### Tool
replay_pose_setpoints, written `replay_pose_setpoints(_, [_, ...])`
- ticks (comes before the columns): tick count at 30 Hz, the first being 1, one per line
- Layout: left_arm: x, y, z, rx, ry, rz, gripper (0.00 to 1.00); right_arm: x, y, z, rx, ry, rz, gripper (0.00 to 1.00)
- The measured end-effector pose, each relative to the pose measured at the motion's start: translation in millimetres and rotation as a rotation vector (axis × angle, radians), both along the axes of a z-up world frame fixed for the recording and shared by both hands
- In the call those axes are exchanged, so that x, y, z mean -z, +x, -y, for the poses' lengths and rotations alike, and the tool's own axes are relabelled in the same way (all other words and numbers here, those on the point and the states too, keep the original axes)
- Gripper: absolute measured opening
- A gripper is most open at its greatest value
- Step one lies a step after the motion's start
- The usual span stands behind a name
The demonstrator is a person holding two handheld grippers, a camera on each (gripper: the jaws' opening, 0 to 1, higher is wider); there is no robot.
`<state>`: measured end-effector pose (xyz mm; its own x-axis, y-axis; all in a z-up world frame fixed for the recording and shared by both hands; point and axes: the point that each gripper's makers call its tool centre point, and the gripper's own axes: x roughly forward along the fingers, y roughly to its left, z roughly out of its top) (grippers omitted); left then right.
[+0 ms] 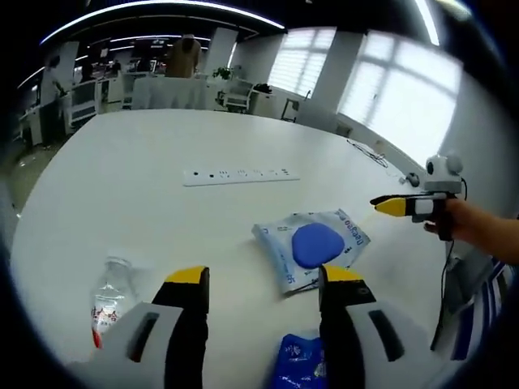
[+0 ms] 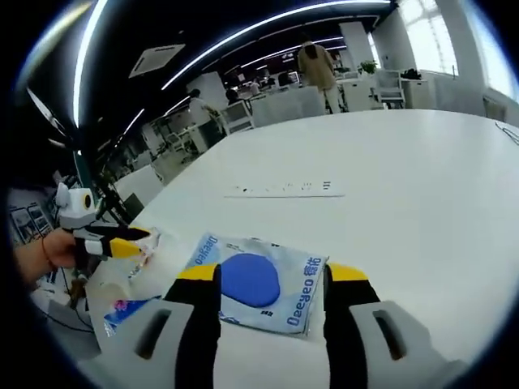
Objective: Arrange the tabletop items into an orderly group along one side of the table until the central work area is clear of visible clutter.
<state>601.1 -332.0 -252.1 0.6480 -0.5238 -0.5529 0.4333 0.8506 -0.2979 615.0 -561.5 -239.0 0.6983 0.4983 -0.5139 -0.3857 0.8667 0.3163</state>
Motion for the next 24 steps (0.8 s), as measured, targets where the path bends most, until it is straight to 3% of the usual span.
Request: replay_pose_setpoints(24, [-49.4, -36.1, -49.6, -0.066, 0.039, 0.072, 0.66, -42.0, -28.7, -38.0, -0.084, 0.007, 0.101, 0.57])
